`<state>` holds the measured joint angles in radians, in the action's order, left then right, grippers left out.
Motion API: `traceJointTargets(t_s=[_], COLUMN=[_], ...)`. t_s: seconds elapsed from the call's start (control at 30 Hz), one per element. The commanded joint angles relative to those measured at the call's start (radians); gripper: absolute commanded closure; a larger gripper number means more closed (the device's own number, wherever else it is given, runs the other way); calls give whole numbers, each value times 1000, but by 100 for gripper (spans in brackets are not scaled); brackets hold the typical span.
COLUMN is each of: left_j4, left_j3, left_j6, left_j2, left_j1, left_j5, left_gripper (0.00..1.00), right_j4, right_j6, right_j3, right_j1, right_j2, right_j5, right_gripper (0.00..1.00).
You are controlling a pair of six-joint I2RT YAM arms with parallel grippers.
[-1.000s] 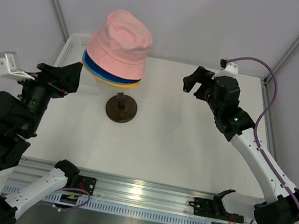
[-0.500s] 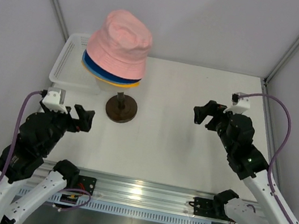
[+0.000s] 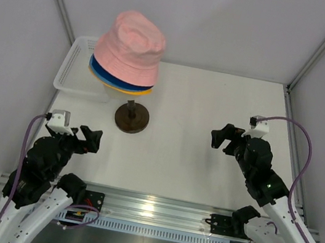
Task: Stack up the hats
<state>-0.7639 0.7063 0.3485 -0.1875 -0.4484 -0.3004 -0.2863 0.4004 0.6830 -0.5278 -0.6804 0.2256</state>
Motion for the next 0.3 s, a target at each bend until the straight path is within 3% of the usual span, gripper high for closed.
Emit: traceJointTargets(t_s=[0.0, 0.27], left_j4=[38, 31], left_j3=[-7, -10], left_j6=[23, 26], left_j2=[-6, -47], left_j1=[4, 4], left_j5=[-6, -32], left_gripper=[1, 1], right_j4=[24, 16], right_j6=[12, 0], right_j3=[1, -2], right_j1=[0, 2], right_j2=[33, 53], right_j5=[12, 38], right_gripper=[0, 0])
